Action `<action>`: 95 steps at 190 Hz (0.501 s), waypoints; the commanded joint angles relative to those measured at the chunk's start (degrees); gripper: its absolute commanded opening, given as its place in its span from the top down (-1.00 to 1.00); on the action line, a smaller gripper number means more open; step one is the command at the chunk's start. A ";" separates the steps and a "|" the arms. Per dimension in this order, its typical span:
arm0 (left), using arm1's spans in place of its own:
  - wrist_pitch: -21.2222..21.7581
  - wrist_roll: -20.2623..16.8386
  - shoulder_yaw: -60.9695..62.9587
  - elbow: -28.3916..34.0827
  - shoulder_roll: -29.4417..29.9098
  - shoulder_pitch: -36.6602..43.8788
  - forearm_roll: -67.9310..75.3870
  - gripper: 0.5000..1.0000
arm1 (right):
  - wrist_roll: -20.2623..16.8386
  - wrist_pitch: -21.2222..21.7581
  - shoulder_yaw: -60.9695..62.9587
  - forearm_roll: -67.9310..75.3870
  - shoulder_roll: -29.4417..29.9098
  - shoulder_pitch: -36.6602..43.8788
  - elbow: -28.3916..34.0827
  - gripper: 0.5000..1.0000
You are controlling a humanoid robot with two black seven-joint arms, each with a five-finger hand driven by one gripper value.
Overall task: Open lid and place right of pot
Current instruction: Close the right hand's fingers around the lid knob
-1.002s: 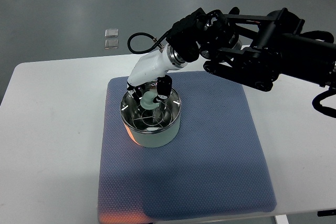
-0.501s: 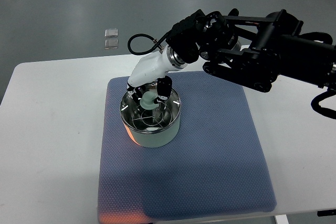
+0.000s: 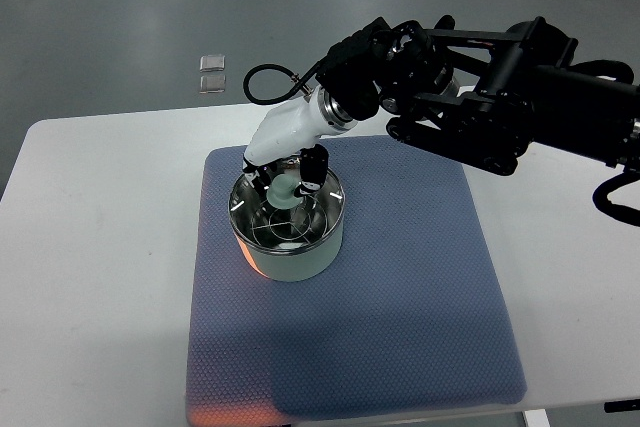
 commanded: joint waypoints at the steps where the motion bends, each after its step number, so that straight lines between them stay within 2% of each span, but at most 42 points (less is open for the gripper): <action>1: 0.00 -0.01 0.00 0.09 0.00 0.00 0.00 -1.00 | -0.01 -0.06 -0.38 0.00 -0.09 0.02 -0.01 0.22; 15: 0.00 -0.01 0.00 0.00 0.00 0.00 0.00 -1.00 | -0.01 -0.06 -0.47 0.00 -0.09 0.02 -0.01 0.31; 77: 0.00 -0.01 0.00 0.09 0.00 0.00 0.00 -1.00 | -0.01 -0.15 -0.38 0.00 -0.35 0.11 -0.01 0.38; 95: 0.00 0.08 0.00 0.09 0.00 0.00 0.00 -1.00 | -0.01 -0.15 -0.38 0.00 -0.52 0.11 -0.01 0.46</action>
